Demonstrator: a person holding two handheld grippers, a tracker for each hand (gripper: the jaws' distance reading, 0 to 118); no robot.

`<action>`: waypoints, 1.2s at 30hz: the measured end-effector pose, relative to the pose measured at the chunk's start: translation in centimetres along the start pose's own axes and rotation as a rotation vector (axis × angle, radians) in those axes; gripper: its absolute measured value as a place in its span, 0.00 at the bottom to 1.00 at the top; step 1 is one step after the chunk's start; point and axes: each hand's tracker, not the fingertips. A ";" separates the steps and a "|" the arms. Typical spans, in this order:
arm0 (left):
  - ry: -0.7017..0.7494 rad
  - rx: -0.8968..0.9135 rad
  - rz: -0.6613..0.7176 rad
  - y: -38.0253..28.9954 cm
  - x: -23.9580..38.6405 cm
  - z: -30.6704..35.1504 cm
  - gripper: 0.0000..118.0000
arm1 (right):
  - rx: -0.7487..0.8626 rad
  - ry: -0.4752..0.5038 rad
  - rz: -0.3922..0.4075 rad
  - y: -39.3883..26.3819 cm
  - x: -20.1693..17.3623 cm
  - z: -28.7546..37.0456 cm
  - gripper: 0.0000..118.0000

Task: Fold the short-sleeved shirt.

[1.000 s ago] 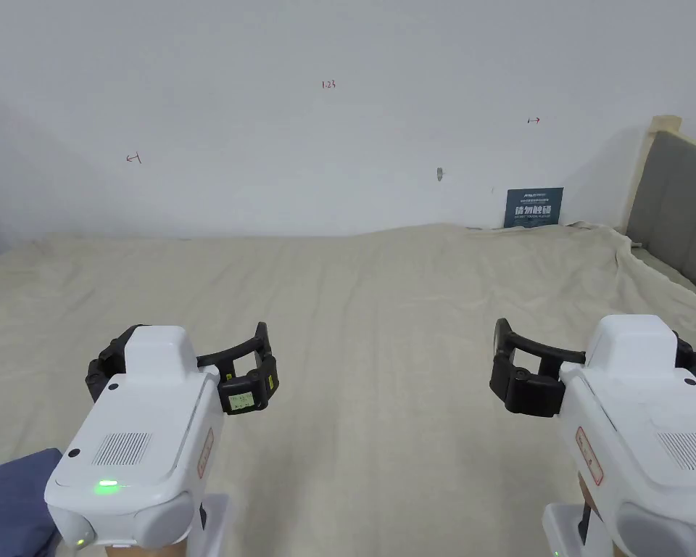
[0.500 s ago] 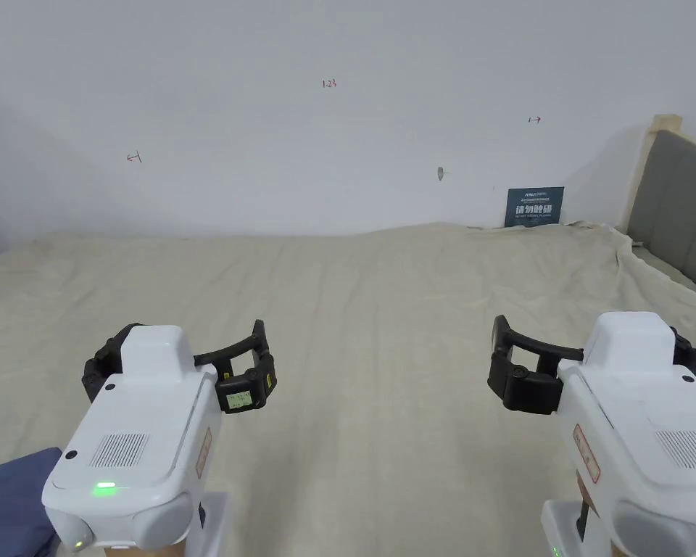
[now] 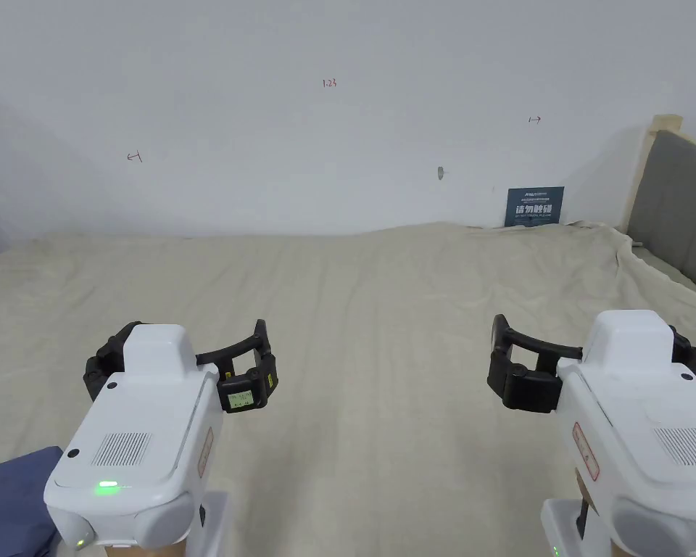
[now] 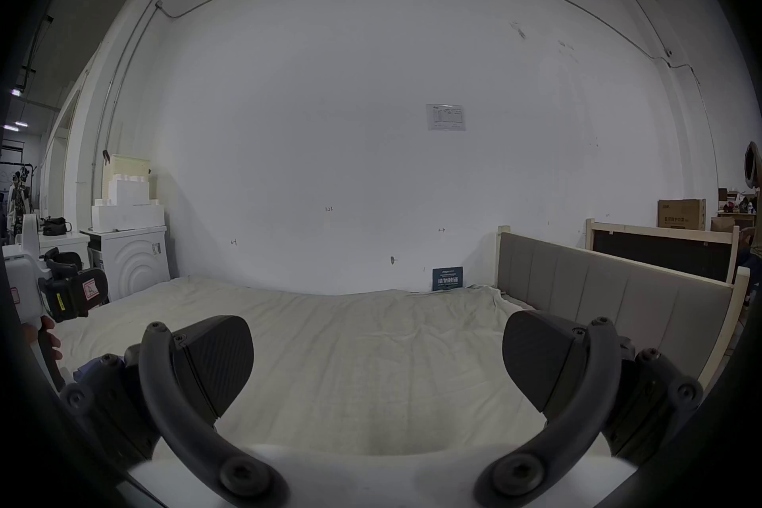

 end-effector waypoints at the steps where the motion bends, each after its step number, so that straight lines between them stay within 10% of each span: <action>1: -0.001 0.000 -0.001 0.0 0.0 0.0 1.00 | -0.001 -0.002 0.000 -0.1 0.1 -0.1 1.00; 36: -0.002 0.001 -0.006 -0.1 -0.3 0.3 1.00 | 0.007 -0.002 0.017 -0.1 0.1 0.0 1.00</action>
